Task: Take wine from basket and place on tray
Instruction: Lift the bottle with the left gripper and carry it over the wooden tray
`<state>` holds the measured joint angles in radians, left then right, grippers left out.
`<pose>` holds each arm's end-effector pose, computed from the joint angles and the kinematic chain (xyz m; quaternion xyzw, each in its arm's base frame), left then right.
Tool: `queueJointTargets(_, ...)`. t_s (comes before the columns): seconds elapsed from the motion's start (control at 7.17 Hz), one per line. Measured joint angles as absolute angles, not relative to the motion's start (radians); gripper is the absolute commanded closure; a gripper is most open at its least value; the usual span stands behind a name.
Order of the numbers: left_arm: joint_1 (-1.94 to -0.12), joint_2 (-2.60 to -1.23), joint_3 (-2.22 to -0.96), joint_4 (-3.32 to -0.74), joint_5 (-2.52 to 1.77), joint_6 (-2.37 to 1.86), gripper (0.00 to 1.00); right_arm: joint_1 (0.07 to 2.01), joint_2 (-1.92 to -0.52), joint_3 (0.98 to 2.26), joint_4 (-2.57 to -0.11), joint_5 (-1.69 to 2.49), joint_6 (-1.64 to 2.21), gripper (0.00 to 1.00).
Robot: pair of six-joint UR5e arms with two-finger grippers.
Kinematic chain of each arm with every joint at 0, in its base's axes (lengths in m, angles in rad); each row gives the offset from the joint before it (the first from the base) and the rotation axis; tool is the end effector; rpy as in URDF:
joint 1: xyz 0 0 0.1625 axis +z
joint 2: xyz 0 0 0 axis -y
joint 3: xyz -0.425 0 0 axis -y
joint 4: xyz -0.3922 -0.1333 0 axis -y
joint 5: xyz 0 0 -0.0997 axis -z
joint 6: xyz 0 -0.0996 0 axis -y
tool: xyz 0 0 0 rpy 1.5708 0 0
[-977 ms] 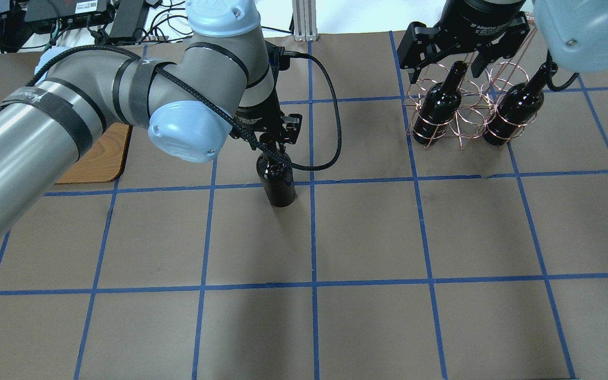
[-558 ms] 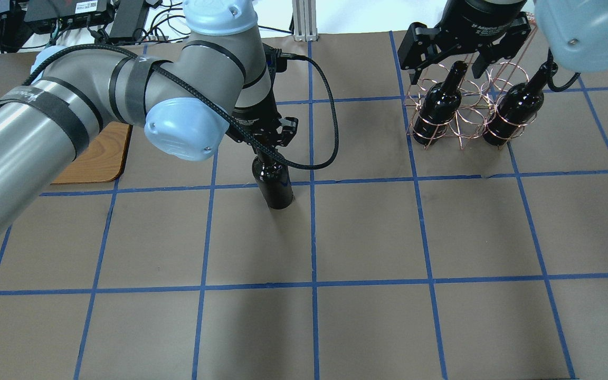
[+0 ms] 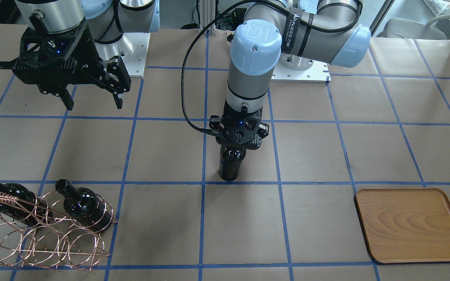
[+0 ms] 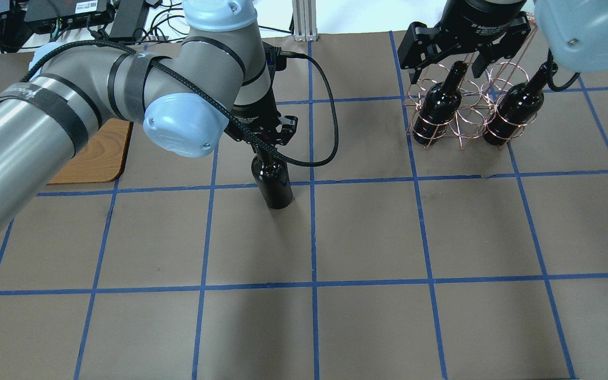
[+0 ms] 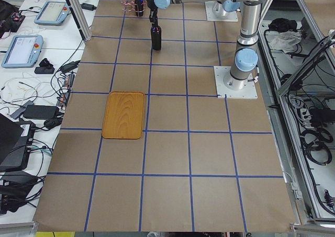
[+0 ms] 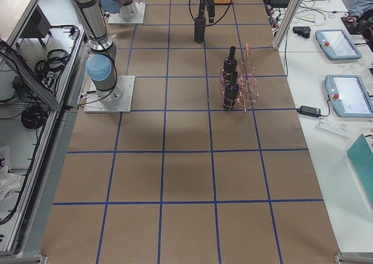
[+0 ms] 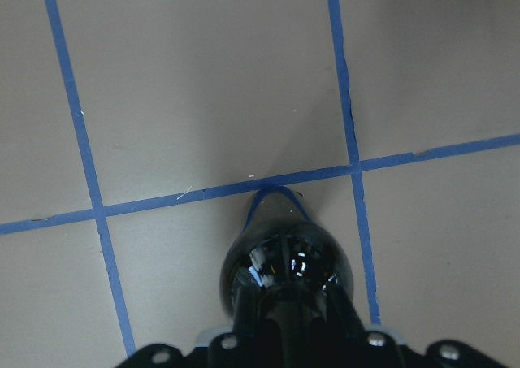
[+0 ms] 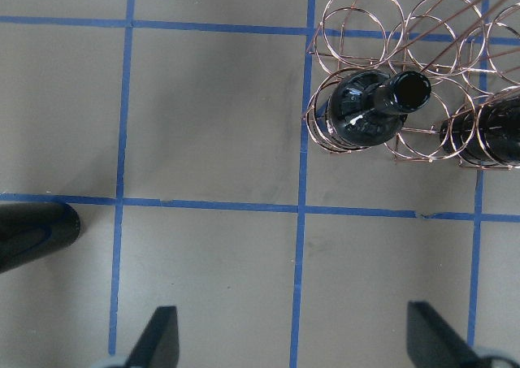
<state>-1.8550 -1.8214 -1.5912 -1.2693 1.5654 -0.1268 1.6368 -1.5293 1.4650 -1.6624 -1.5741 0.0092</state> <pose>-0.2928 -0.5249 0.3727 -0.0787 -0.9968 0.0144 0.0058 0.1672 -0.5131 0.5294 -0.0282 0.9966 -0.0779 0.0013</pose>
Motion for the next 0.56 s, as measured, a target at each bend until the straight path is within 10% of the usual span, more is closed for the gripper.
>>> queueJointTargets(0.56,-1.702,-1.819,-1.430,-1.447,1.577,0.019,1.00,1.637,-1.530,1.465,-1.663,-1.573,0.010,0.00)
